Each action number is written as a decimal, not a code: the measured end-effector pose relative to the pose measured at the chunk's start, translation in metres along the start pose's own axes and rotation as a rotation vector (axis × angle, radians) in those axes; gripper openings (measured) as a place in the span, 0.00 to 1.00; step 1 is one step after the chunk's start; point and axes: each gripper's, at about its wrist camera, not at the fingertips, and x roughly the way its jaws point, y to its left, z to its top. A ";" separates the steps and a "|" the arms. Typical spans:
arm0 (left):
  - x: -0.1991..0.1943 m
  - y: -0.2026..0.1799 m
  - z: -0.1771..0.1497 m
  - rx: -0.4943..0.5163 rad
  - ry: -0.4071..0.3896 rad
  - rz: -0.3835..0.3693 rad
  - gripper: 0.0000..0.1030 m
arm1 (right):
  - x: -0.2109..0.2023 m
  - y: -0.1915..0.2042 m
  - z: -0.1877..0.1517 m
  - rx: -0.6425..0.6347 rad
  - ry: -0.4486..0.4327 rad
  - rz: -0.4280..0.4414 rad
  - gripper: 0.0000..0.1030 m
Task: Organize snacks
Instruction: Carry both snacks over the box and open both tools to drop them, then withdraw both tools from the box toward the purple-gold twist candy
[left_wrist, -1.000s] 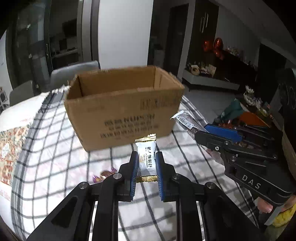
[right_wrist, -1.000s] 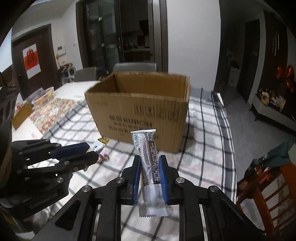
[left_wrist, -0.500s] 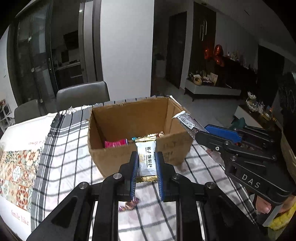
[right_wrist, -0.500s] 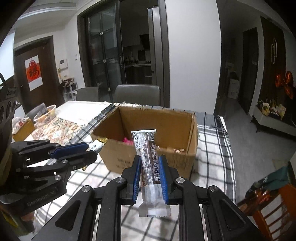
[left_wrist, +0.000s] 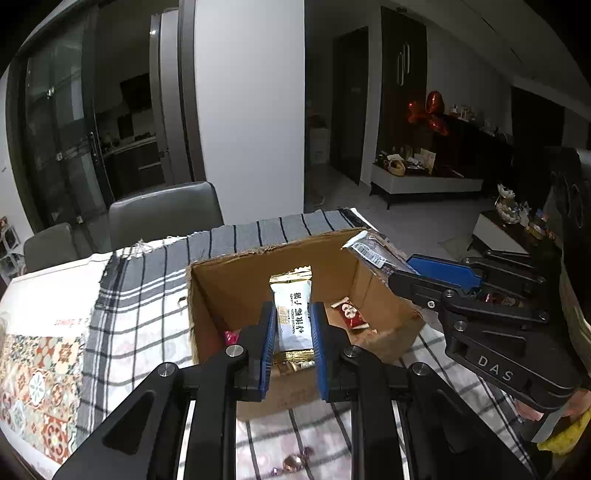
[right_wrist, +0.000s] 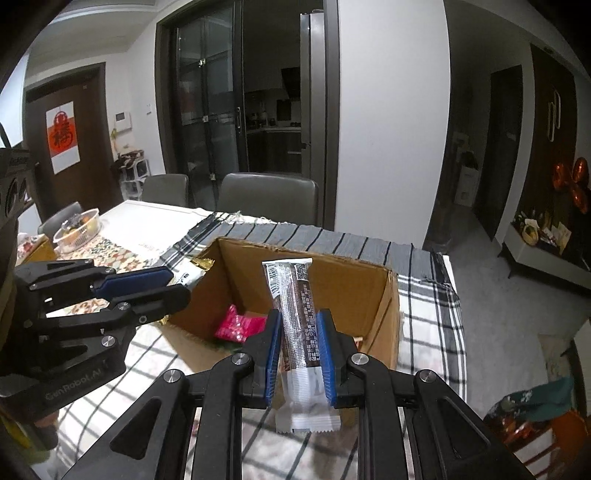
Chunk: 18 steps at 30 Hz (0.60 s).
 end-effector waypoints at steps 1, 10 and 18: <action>0.007 0.002 0.002 0.002 0.004 0.004 0.19 | 0.004 -0.002 0.002 -0.001 0.001 -0.001 0.20; 0.038 0.016 0.007 -0.015 0.024 0.007 0.29 | 0.036 -0.014 0.011 0.017 0.012 -0.014 0.26; 0.021 0.021 -0.004 -0.040 0.006 0.059 0.49 | 0.024 -0.004 0.004 -0.004 -0.017 -0.036 0.37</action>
